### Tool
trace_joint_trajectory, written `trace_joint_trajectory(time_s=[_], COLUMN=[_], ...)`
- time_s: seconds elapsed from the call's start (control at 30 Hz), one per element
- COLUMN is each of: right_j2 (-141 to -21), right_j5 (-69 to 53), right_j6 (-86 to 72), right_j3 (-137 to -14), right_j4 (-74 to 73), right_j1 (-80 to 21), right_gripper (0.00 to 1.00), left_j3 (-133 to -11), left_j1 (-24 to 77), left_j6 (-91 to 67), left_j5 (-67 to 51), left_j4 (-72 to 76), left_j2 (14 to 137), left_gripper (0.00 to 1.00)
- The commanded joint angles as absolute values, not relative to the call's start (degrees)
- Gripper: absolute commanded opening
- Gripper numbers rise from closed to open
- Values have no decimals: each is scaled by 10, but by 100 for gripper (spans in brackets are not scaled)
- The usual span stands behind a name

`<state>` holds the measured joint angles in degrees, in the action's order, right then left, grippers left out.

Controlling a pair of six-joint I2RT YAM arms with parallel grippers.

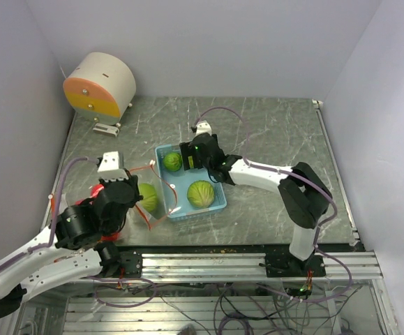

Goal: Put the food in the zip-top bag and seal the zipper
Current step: Pick up the fake vegetable from the bin.

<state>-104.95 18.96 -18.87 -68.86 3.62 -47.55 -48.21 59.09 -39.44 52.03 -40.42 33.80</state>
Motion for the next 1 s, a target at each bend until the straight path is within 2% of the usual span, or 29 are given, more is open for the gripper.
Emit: trace_joint_trajectory(time_s=[0.0, 0.2, 0.3, 0.33, 0.47, 0.5, 0.6, 0.8, 0.97], right_j2=[-1098, -1133, -1152, -1154, -1153, -1145, -1093, -905, -741], right_j5=[179, 152, 151, 150, 150, 152, 153, 96, -104], right_j6=[-193, -206, -207, -206, -200, -200, -196, -182, -171], right_j3=[-722, -711, -713, -713, -709, -706, -683, -595, -483], right_j4=[68, 108, 114, 118, 118, 116, 112, 118, 188], right_j1=[-464, -452, -449, -448, -448, -448, -450, -457, -459], right_gripper=[86, 83, 75, 71, 39, 34, 33, 33, 33], left_j3=[-477, -468, -468, -469, -470, -470, -469, -475, -480], left_j1=[592, 592, 593, 593, 593, 593, 593, 593, 593], left_j6=[-386, -388, -393, -395, -402, -405, -408, -398, -396], left_j5=[507, 511, 514, 515, 518, 520, 525, 538, 544], left_j4=[-362, -364, -376, -380, -395, -397, -400, -394, -390], left_j2=[350, 339, 332, 330, 321, 321, 320, 338, 359], left_gripper=[7, 7, 7, 7, 7, 7, 7, 7, 7])
